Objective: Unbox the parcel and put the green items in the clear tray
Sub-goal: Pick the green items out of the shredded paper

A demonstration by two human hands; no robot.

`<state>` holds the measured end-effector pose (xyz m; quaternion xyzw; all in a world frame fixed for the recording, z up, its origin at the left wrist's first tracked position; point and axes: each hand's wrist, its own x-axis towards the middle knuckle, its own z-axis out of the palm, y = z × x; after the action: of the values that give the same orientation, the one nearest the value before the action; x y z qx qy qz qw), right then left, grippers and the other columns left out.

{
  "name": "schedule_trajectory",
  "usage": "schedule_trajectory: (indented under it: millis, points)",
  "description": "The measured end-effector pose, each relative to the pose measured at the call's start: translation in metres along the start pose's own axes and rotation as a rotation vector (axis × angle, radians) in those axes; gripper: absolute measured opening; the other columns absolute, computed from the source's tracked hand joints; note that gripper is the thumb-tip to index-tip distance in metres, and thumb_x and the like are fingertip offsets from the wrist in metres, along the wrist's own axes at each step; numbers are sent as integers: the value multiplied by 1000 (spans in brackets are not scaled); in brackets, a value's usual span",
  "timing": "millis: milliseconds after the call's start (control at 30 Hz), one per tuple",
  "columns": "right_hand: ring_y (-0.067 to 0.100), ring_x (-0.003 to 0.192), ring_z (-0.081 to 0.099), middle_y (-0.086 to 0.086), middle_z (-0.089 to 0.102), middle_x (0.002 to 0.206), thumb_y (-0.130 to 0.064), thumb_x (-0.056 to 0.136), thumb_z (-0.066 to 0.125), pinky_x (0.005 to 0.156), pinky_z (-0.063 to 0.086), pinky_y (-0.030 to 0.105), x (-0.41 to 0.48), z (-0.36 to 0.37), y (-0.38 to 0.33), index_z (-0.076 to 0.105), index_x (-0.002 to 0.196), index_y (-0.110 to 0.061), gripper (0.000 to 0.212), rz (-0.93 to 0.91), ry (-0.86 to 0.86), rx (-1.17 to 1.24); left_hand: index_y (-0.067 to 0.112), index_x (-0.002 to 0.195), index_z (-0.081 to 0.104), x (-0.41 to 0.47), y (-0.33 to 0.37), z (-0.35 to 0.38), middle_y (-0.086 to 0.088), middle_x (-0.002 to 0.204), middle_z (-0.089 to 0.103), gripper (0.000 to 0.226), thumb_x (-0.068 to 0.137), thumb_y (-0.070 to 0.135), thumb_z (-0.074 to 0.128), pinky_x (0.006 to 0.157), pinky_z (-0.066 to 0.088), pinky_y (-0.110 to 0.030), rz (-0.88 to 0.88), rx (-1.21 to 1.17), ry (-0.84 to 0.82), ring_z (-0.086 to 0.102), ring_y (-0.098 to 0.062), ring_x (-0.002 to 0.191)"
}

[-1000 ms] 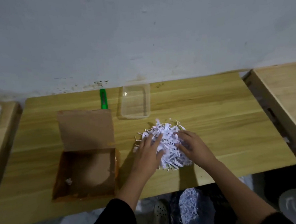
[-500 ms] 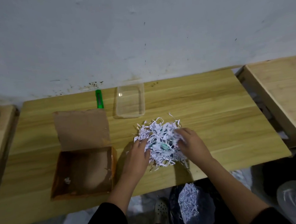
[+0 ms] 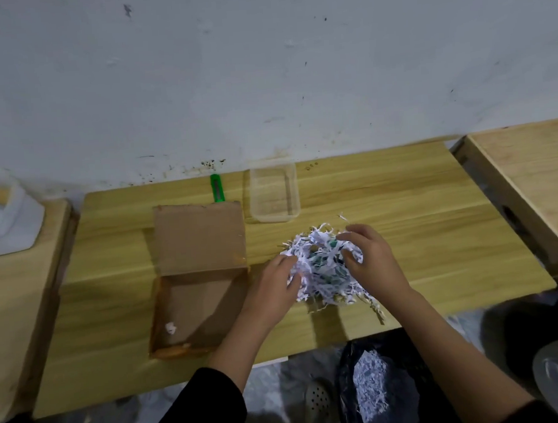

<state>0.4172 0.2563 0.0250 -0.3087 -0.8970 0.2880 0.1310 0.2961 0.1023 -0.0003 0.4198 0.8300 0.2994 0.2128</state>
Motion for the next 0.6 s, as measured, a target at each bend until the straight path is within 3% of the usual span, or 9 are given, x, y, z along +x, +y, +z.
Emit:
schedule_trajectory:
  millis: [167,267,400,500,600]
  points:
    - [25,94,61,14,63,103,-1,84,58,82,52,36,-7,39,-63,66,104,-5,22,-89,-46,154,14,112,62,-39,-34,-56,-1,108,61,25,95,24,46,83,43,-26,-67,-111,484,56,-15,99]
    - [23,88,63,15,66,97,2,79,60,77,49,17,-17,85,-110,68,99,-5,23,-153,-171,264,11,110,62,-68,-87,-84,-9,107,62,22,94,18,48,83,43,-27,-236,-222,693,58,-23,99]
    - [20,94,63,11,68,104,-4,80,62,80,40,11,-27,148,-152,68,101,-8,22,-162,-411,291,12,132,47,-97,-139,-95,-7,136,49,37,98,25,39,95,35,-24,-508,-492,547,45,-17,124]
    - [22,100,60,11,65,110,-5,77,65,88,44,21,-25,183,-167,66,103,-9,27,-142,-567,235,21,141,35,-109,-149,-90,3,148,36,43,99,30,34,101,28,-21,-546,-680,353,32,-12,135]
    - [25,101,56,14,62,109,-3,71,69,83,41,25,-20,208,-178,65,103,-7,32,-188,-689,151,26,142,32,-113,-148,-87,6,146,35,43,99,31,31,99,31,-17,-558,-779,287,32,-10,135]
